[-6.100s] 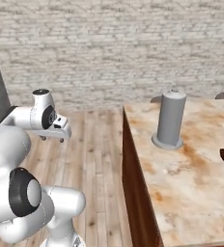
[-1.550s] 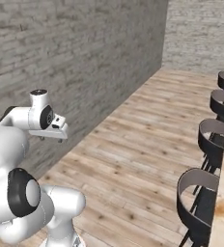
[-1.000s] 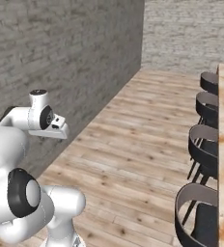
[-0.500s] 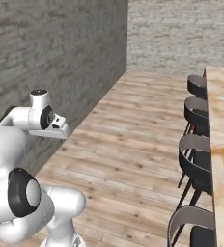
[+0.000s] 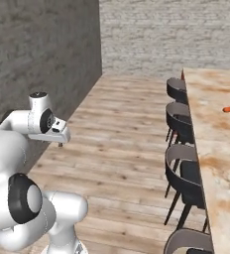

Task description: Place the two vegetables and bowl onto the tray for setting up a vegetable dip station.

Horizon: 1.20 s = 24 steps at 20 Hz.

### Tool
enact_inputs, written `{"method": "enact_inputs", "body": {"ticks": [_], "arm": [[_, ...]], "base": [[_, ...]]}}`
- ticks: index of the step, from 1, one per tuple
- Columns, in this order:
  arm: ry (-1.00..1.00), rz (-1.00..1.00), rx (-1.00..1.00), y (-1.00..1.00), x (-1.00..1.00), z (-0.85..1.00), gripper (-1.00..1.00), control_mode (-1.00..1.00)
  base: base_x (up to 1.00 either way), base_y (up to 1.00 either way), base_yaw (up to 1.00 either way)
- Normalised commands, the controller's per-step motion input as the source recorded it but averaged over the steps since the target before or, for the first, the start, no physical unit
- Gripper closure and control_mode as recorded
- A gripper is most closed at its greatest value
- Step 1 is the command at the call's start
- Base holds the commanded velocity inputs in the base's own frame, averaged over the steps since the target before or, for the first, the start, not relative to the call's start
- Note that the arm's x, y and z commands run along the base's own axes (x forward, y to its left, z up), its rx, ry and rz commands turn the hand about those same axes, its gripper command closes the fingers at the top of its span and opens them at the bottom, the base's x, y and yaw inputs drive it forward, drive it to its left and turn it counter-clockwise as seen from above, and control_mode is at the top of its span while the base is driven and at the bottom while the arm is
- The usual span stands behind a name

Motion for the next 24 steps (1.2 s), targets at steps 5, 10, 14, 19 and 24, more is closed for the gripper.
{"method": "enact_inputs", "body": {"ticks": [5,10,14,19,24], "arm": [[0.00,0.00,0.00,0.00,0.00,0.00,-1.00,1.00],[0.00,0.00,0.00,0.00,0.00,0.00,-1.00,1.00],[0.00,0.00,0.00,0.00,0.00,0.00,-1.00,1.00],[0.00,0.00,0.00,0.00,0.00,0.00,-1.00,1.00],[0.00,0.00,0.00,0.00,0.00,0.00,-1.00,1.00]], "base": [[0.63,0.26,-0.28],[0.59,0.29,-0.38],[0.48,0.33,-0.47],[0.37,0.38,-0.47],[0.22,0.48,-0.34]]}}
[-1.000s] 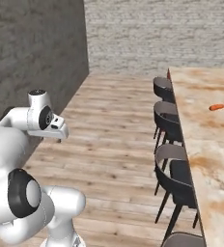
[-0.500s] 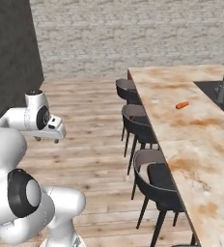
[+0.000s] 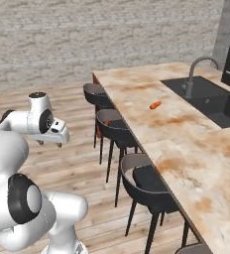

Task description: Place the two vegetables and bowl onto the tray for setting up a vegetable dip station.

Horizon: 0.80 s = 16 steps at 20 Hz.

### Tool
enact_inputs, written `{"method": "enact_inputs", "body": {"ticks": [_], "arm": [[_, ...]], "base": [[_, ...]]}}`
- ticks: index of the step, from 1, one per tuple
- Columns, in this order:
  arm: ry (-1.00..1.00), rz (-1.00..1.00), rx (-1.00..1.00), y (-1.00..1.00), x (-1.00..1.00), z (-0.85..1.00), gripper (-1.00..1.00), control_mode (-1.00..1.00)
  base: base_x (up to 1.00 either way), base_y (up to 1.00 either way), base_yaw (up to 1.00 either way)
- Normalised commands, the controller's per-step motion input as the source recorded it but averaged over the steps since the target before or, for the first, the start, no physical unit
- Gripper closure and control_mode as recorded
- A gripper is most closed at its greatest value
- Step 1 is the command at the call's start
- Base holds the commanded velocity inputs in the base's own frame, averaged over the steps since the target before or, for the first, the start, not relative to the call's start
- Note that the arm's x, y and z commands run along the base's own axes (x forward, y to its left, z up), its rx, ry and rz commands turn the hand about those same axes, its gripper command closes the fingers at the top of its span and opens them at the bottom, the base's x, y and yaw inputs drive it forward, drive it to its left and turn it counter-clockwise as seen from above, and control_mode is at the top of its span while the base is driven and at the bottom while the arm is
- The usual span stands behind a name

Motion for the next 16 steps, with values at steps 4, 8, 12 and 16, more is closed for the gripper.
{"method": "enact_inputs", "body": {"ticks": [4,8,12,16], "arm": [[0.00,0.00,0.00,0.00,0.00,0.00,-1.00,1.00],[0.00,0.00,0.00,0.00,0.00,0.00,-1.00,1.00],[0.00,0.00,0.00,0.00,0.00,0.00,-1.00,1.00],[0.00,0.00,0.00,0.00,0.00,0.00,-1.00,1.00]], "base": [[0.05,0.54,-0.26],[0.06,0.56,-0.23],[0.11,0.54,-0.27],[0.27,0.45,-0.35]]}}
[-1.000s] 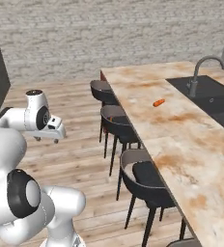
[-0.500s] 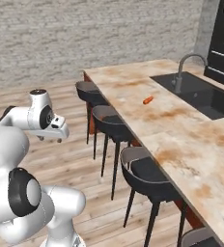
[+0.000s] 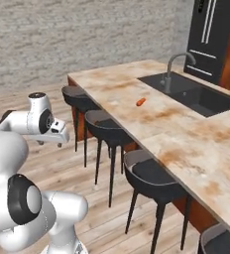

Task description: Place the two vegetables and bowl onto the tray for setting up a vegetable dip station.

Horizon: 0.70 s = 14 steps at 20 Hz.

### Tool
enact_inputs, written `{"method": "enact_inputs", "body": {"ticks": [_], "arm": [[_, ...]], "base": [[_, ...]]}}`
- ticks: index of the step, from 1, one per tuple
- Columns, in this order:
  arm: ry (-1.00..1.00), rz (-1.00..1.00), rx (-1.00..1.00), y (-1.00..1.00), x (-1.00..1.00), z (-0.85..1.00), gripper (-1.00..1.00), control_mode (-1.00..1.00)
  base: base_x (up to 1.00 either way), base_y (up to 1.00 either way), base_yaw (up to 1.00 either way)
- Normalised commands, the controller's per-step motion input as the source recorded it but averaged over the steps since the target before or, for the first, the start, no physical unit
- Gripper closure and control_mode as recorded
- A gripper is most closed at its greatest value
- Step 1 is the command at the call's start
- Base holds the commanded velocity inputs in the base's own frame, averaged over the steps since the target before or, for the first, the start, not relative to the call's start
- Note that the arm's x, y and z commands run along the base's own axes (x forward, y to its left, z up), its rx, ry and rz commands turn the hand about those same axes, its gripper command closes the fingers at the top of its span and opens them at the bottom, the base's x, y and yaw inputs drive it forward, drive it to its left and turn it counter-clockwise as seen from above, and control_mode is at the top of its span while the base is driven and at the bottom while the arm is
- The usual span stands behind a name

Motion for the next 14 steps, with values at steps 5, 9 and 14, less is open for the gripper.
{"method": "enact_inputs", "body": {"ticks": [5,9,14], "arm": [[0.00,0.00,0.00,0.00,0.00,0.00,-1.00,1.00],[0.00,0.00,0.00,0.00,0.00,0.00,-1.00,1.00],[0.00,0.00,0.00,0.00,0.00,0.00,-1.00,1.00]], "base": [[0.29,0.39,-0.45],[0.24,0.39,-0.48],[0.19,0.39,-0.49]]}}
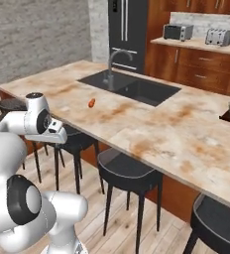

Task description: Place the two vegetables and bowl onto the tray for setting up a vegetable dip station.

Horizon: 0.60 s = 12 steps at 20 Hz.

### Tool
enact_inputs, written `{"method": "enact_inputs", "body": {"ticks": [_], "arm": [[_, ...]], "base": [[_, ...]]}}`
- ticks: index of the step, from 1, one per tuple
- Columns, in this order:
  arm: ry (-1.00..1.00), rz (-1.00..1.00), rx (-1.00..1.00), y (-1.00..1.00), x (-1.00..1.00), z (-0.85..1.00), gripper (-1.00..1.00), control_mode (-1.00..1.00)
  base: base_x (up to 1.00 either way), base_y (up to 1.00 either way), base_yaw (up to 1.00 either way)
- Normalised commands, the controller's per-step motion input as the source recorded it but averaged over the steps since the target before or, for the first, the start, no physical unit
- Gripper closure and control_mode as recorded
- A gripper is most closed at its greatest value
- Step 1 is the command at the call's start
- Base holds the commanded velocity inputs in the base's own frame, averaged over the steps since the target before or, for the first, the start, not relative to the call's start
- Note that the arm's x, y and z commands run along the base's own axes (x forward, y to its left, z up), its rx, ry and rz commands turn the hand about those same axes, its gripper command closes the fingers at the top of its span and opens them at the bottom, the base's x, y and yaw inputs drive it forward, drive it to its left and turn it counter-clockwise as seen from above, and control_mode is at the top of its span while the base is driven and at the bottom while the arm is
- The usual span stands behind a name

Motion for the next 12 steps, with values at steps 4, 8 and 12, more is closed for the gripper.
{"method": "enact_inputs", "body": {"ticks": [4,8,12], "arm": [[0.00,0.00,0.00,0.00,0.00,0.00,-1.00,1.00],[0.00,0.00,0.00,0.00,0.00,0.00,-1.00,1.00],[0.00,0.00,0.00,0.00,0.00,0.00,-1.00,1.00]], "base": [[0.18,0.43,-0.44],[0.16,0.46,-0.41],[0.13,0.50,-0.37]]}}
